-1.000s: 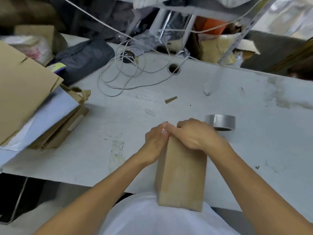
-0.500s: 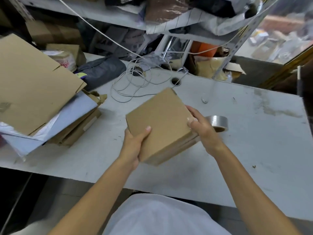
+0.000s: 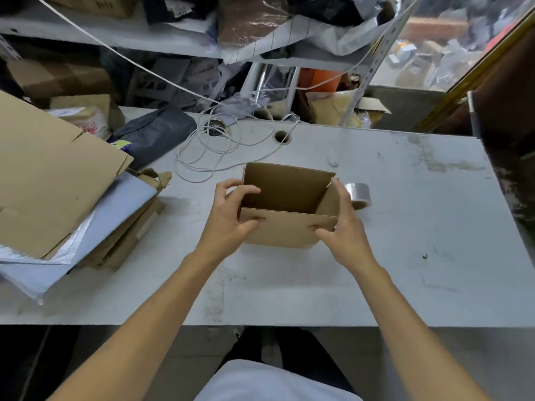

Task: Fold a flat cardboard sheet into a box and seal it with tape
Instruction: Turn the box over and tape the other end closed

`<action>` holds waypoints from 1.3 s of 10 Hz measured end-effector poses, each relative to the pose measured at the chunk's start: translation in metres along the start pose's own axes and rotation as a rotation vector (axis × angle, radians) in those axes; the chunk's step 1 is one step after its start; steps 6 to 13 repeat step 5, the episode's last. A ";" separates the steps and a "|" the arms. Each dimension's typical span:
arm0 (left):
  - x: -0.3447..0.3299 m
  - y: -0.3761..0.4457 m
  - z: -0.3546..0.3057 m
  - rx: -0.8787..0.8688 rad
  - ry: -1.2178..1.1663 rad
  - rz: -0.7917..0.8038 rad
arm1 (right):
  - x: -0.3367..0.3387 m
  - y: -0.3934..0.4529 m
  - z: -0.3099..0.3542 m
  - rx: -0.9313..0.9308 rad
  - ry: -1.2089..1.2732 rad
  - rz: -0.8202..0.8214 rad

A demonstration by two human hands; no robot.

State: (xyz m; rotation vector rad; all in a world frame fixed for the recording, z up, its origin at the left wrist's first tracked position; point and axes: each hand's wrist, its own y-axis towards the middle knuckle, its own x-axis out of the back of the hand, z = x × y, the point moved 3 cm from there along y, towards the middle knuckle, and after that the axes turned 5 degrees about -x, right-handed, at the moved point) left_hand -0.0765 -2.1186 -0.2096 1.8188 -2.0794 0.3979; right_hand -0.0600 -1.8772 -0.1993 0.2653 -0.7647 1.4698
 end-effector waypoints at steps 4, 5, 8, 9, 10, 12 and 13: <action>-0.018 -0.027 0.005 -0.022 0.309 0.028 | -0.011 -0.020 -0.011 -0.018 -0.043 0.058; -0.011 -0.031 -0.006 0.035 0.387 0.126 | -0.002 -0.024 -0.009 0.002 -0.223 0.126; -0.011 -0.031 -0.006 0.035 0.387 0.126 | -0.002 -0.024 -0.009 0.002 -0.223 0.126; -0.011 -0.031 -0.006 0.035 0.387 0.126 | -0.002 -0.024 -0.009 0.002 -0.223 0.126; -0.011 -0.031 -0.006 0.035 0.387 0.126 | -0.002 -0.024 -0.009 0.002 -0.223 0.126; -0.011 -0.031 -0.006 0.035 0.387 0.126 | -0.002 -0.024 -0.009 0.002 -0.223 0.126; -0.011 -0.031 -0.006 0.035 0.387 0.126 | -0.002 -0.024 -0.009 0.002 -0.223 0.126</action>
